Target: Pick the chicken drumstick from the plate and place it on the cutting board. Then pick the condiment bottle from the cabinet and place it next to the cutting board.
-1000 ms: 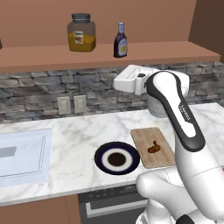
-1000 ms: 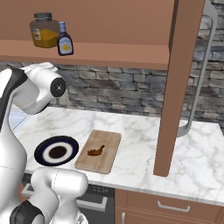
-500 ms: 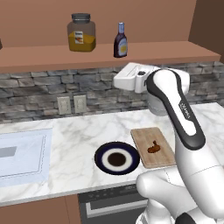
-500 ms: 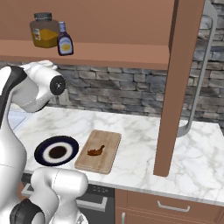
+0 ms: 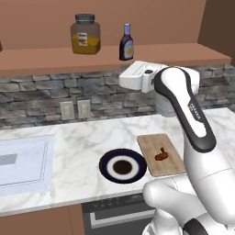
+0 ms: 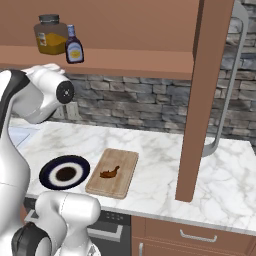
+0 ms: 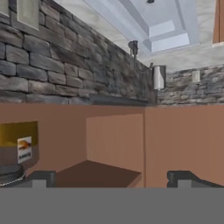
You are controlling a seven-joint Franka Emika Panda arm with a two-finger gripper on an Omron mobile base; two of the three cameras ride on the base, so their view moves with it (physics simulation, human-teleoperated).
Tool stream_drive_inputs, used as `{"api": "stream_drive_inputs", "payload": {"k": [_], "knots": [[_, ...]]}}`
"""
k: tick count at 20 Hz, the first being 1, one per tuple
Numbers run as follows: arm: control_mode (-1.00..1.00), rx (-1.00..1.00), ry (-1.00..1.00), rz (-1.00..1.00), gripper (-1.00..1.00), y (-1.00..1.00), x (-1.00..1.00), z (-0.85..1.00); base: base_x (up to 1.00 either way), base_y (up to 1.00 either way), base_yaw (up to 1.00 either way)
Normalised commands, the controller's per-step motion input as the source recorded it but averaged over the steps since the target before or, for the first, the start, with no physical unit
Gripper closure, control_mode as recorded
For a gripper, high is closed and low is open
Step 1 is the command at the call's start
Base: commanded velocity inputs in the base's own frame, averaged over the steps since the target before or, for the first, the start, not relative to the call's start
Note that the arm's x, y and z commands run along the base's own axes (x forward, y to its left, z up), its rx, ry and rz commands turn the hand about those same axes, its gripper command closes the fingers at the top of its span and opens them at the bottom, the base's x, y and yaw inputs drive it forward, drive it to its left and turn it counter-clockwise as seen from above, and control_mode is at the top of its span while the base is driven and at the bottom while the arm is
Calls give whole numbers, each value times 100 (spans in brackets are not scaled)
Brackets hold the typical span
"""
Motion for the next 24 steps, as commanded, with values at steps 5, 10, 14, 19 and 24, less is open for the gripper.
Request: {"api": "stream_drive_inputs", "payload": {"k": [5,10,14,19,24], "knots": [[-100,0,0,-1,-100,-2,0,19,0,0,0],[-100,0,0,-1,-100,-5,0,18,0,0,0],[-100,0,0,-2,-100,-8,0,15,0,0,0],[-100,0,0,-2,-100,-12,0,13,0,0,0],[-100,0,0,-2,-100,-13,0,10,0,0,0]]}}
